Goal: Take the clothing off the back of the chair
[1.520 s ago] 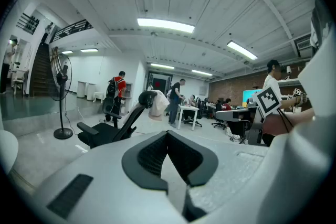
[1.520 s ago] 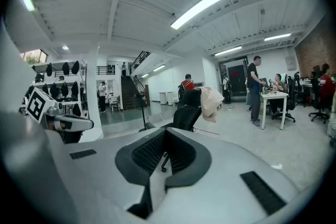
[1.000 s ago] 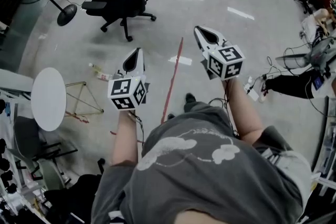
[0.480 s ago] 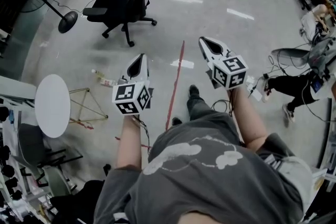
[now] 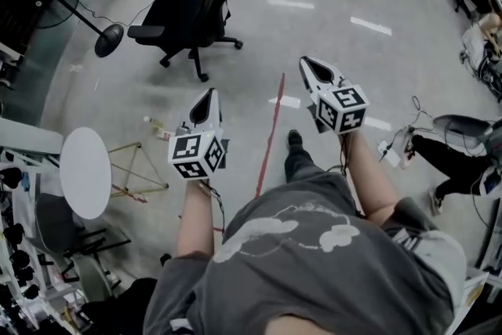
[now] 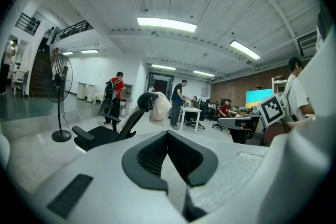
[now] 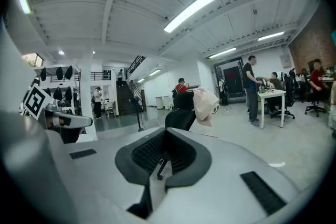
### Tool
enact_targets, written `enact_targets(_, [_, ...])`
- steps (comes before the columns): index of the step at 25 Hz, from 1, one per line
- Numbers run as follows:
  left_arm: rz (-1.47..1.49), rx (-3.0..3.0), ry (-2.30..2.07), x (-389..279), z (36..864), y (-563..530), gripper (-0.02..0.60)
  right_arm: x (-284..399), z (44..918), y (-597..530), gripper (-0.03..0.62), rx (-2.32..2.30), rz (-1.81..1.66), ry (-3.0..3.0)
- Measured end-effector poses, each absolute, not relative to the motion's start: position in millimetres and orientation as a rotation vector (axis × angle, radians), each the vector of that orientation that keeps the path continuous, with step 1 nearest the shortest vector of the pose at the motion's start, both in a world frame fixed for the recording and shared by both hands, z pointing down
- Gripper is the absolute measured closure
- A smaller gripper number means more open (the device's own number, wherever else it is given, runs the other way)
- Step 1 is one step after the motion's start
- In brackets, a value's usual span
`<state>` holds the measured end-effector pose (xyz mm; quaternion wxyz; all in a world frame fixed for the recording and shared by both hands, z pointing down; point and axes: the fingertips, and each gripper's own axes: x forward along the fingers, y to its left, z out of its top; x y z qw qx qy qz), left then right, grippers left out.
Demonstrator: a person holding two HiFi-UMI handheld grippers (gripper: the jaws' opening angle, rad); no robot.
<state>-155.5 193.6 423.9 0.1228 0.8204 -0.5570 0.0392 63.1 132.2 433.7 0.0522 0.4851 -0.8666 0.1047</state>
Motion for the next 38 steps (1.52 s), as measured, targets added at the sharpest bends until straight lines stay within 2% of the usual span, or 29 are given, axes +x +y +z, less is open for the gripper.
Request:
enact_targets(18, [0.147,2.32,-1.796,-91,409,-55,0.581,116,438,-147,0.588,1.284,0.391,-2.704])
enact_targets(26, [0.159,2.308,-1.827,-83,405,-108,0.581,97,430,-210,0.412,1.109,0.38,-2.771])
enact_targets(30, [0.143,2.312,-1.847,-92,402,-141,0.581,89,436,-237,0.249,1.084,0.378,-2.76])
enact_targets(31, [0.147,2.309,-1.854,-95,403,-150,0.581,88,437,-244,0.227,1.087,0.363,-2.747])
enact_targets(34, [0.15,2.31,-1.868,-104,401,-180,0.581,92,438,-271,0.175,1.145,0.301,-2.696])
enact_targets(38, [0.151,2.345,-1.889,-116,386,-223,0.581,91,427,-319,0.158,1.186,0.27,-2.669])
